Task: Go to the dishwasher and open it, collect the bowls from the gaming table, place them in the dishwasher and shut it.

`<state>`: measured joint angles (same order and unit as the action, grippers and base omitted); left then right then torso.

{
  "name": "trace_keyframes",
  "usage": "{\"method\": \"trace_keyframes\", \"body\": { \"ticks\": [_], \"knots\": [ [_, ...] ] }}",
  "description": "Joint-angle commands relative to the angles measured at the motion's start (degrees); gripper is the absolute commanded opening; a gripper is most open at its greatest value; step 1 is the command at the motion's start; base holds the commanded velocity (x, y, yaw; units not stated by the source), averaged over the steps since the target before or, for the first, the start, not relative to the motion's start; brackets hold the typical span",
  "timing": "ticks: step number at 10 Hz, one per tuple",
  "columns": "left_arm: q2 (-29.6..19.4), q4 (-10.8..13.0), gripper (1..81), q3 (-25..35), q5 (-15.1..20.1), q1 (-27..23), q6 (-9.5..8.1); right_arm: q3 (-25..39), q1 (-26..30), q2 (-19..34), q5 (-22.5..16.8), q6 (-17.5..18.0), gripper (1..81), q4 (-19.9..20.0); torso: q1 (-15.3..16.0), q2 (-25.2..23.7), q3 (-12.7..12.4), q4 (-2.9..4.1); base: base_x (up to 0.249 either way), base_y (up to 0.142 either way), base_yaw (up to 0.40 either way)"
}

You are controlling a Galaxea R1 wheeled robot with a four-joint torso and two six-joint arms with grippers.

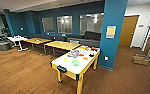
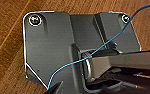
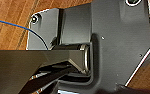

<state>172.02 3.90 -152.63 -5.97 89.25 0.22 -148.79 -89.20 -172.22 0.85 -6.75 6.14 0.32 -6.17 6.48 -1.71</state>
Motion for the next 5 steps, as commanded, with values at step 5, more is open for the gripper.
{"method": "trace_keyframes", "body": {
  "ticks": [5],
  "knots": [
    [-0.09,-0.03,81.1,0.22,2.9,-2.45,0.4,0.26,2.57,-0.26,-3.31,-0.19,81.1,0.01,0.0,0.0,0.0,0.0,0.192,0.04,0.0]
  ]
}}
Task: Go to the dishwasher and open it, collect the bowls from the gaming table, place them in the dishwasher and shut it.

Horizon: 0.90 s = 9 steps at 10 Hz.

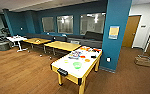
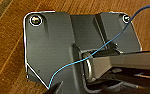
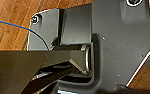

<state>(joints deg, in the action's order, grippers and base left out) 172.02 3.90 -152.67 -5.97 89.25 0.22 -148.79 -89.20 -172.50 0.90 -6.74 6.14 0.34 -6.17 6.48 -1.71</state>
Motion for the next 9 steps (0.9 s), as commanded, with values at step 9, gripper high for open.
{"method": "trace_keyframes", "body": {
  "ticks": [9],
  "knots": [
    [-0.1,-0.12,81.1,0.27,2.9,-2.45,0.48,0.0,2.57,-0.07,-3.36,-0.2,81.1,0.1,-0.02,0.0,0.0,0.0,0.192,0.048,0.0]
  ]
}}
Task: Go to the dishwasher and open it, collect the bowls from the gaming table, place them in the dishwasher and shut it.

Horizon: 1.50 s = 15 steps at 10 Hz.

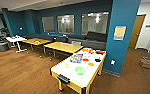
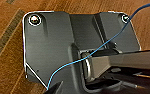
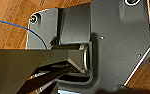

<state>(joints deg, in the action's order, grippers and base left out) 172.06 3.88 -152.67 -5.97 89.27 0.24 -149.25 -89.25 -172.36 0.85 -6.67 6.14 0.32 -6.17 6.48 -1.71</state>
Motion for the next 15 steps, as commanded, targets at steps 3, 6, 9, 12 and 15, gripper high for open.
{"method": "trace_keyframes", "body": {
  "ticks": [3,6,9,12,15],
  "knots": [
    [-0.13,-0.01,81.1,0.27,2.9,-2.48,0.38,0.46,2.62,-0.2,-3.31,-0.28,81.1,0.01,0.0,0.0,0.0,0.0,0.193,0.076,0.0],
    [-0.13,-0.01,81.1,0.27,2.9,-2.48,0.37,0.46,2.62,-0.2,-3.31,-0.28,81.1,0.01,0.02,0.0,0.0,0.0,0.185,0.101,0.0],
    [-0.04,-0.01,81.1,0.27,2.99,-2.48,0.46,0.46,2.53,-0.2,-3.31,-0.28,81.1,-0.08,0.02,0.0,0.0,0.0,0.172,0.117,0.0],
    [-0.13,-0.1,81.1,0.27,2.99,-2.48,0.37,0.46,2.45,-0.2,-3.31,-0.28,81.1,-0.08,0.0,0.0,0.0,0.0,0.171,0.121,0.0],
    [-0.22,-0.27,81.1,0.18,2.98,-2.48,0.37,0.46,2.53,-0.2,-3.31,-0.27,81.1,-0.08,0.04,0.02,0.0,0.0,0.16,0.132,0.0]
  ]
}}
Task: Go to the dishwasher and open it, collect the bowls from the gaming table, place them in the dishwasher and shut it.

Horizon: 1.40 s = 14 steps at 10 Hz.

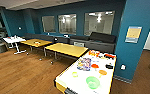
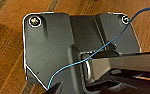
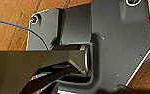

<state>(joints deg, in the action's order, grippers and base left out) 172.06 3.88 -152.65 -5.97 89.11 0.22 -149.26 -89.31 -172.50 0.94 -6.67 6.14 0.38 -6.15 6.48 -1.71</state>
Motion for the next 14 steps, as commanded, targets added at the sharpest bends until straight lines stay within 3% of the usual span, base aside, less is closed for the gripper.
{"method": "trace_keyframes", "body": {
  "ticks": [1,14],
  "knots": [
    [-0.22,-0.27,81.1,0.25,2.98,-2.32,0.4,0.47,2.51,-0.07,-3.4,-0.28,81.1,0.01,0.0,0.0,0.0,0.0,0.142,0.136,0.0],
    [-0.22,-0.36,81.1,0.25,2.9,-2.32,0.4,0.39,2.51,-0.07,-3.4,-0.28,81.1,-0.08,-0.04,-0.02,0.0,0.0,0.128,0.14,0.0]
  ]
}}
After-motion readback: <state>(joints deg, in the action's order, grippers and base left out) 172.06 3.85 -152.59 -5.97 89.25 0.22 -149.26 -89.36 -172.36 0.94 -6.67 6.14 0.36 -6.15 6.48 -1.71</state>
